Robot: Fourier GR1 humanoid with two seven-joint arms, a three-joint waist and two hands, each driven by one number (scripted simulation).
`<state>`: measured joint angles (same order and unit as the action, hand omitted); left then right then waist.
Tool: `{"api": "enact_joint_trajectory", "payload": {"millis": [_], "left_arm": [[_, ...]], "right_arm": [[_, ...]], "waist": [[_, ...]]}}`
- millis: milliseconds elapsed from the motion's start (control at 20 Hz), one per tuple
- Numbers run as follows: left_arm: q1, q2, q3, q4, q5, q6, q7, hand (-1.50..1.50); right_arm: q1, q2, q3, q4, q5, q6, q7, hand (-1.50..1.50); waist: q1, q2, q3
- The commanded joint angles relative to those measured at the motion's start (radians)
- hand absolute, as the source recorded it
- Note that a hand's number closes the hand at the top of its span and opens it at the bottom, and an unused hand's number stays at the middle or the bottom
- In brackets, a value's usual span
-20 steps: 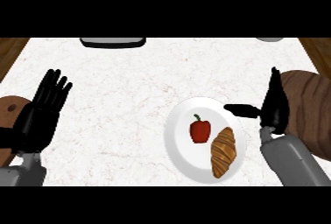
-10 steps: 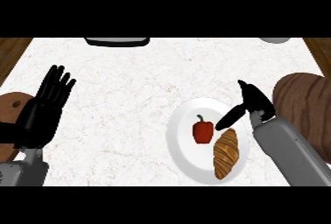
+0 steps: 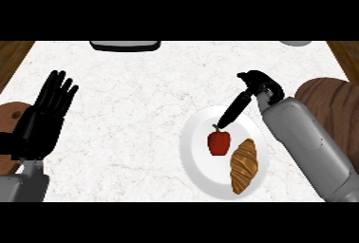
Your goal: Pick the bell pepper from the plate and place it in the bowl
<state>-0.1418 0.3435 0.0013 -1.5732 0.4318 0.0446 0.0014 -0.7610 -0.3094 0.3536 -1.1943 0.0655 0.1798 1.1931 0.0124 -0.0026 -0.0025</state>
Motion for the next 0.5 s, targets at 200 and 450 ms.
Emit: {"api": "enact_joint_trajectory", "payload": {"millis": [200, 450], "left_arm": [[0.033, -0.010, 0.004, -0.023, -0.002, -0.007, 0.016, 0.00], [0.039, 0.009, 0.061, 0.019, 0.030, -0.048, -0.009, 0.00]], "right_arm": [[0.012, 0.054, 0.020, -0.029, -0.021, 0.008, 0.240, -1.50], [0.095, 0.093, 0.084, -0.068, 0.040, -0.053, 0.228, -1.50]], "waist": [[-0.019, -0.004, 0.002], [-0.024, -0.003, 0.001]]}}
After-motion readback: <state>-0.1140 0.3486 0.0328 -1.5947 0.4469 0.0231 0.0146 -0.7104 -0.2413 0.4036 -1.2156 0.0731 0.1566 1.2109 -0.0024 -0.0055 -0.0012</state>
